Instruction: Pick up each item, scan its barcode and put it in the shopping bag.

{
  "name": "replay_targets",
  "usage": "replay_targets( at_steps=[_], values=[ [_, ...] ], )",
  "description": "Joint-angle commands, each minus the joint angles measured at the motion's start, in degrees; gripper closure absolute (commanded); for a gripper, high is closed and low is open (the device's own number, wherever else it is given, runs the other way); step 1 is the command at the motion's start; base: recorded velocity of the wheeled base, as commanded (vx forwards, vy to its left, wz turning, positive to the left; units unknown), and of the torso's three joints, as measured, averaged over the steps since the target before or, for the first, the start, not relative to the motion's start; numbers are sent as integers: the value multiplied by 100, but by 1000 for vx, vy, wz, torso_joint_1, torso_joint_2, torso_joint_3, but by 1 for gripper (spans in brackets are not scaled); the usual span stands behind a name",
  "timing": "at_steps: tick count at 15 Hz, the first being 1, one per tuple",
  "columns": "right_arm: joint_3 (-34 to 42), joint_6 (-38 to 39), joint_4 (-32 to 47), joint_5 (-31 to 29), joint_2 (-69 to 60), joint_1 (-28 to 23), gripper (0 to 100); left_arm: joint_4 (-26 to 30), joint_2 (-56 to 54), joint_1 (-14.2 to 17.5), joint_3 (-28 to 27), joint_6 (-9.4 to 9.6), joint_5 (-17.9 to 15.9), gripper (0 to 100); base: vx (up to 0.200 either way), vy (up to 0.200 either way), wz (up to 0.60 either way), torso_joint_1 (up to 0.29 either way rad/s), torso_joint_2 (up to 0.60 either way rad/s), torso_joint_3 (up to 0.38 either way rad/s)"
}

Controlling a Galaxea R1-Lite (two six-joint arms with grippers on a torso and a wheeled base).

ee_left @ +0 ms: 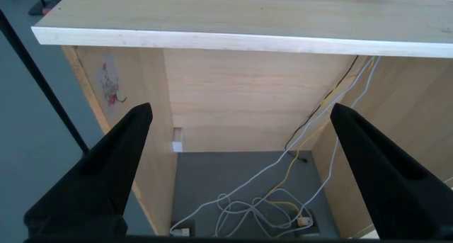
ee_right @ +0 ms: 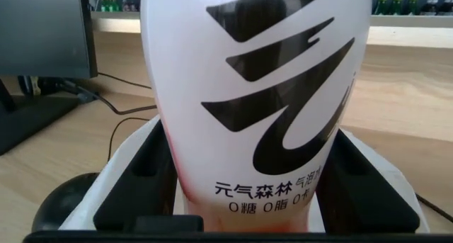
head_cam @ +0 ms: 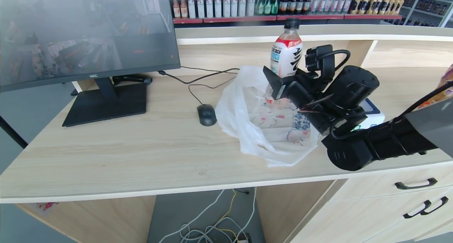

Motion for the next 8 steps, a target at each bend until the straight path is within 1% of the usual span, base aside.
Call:
replay_targets(
  at_steps=[1,3,8],
  values=[
    [-491,-14,93,-2,442,51,100,-1,-2,0,0,2,0,0,0,0,0,0,0,0],
    [-790,-14,128,-2,636,157,100,-1,-2,0,0,2,0,0,0,0,0,0,0,0],
    [-1159,-32,154,-11,908,394,100,-1,-2,0,0,2,0,0,0,0,0,0,0,0]
  ],
)
